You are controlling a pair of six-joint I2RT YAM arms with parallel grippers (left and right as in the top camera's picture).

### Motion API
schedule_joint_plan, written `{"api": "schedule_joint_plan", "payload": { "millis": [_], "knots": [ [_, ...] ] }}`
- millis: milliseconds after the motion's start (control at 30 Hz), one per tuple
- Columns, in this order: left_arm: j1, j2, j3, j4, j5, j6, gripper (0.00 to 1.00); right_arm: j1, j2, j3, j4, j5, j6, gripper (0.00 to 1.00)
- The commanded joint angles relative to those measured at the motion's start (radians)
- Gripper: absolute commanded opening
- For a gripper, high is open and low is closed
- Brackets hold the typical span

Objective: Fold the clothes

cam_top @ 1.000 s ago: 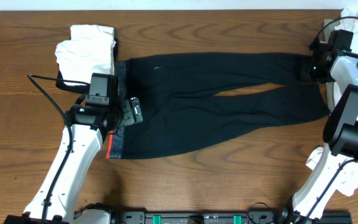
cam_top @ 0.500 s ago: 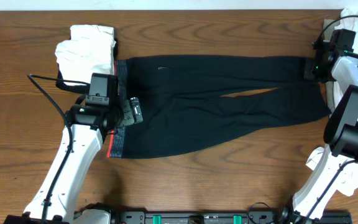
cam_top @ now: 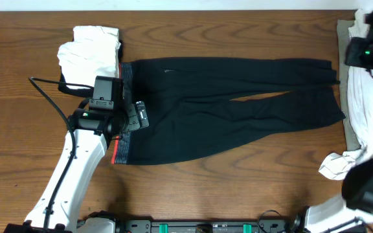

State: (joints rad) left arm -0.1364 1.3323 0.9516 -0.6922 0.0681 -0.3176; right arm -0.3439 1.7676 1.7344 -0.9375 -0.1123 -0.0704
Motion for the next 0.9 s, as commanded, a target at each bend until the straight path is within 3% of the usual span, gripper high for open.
{"api": "schedule_joint_plan", "payload": {
  "millis": [0,133,467,633,867],
  "knots": [
    [0.002,-0.002,0.016,0.003,-0.005,-0.002,0.98,-0.016,-0.048,0.0,-0.074,-0.004,0.074,0.15],
    [0.002,-0.002,0.016,0.077,-0.005,-0.002,0.98,-0.016,-0.112,0.0,-0.193,-0.004,0.12,0.2],
    [0.002,-0.024,0.016,0.026,0.003,-0.022,0.98,-0.016,-0.141,-0.075,-0.365,0.007,0.171,0.26],
    [0.002,-0.137,0.016,-0.09,0.003,-0.065,0.98,-0.016,-0.141,-0.229,-0.326,-0.001,0.217,0.36],
    [0.002,-0.301,0.016,-0.301,-0.009,-0.126,0.98,-0.016,-0.141,-0.448,-0.192,-0.001,0.267,0.4]
  ]
}}
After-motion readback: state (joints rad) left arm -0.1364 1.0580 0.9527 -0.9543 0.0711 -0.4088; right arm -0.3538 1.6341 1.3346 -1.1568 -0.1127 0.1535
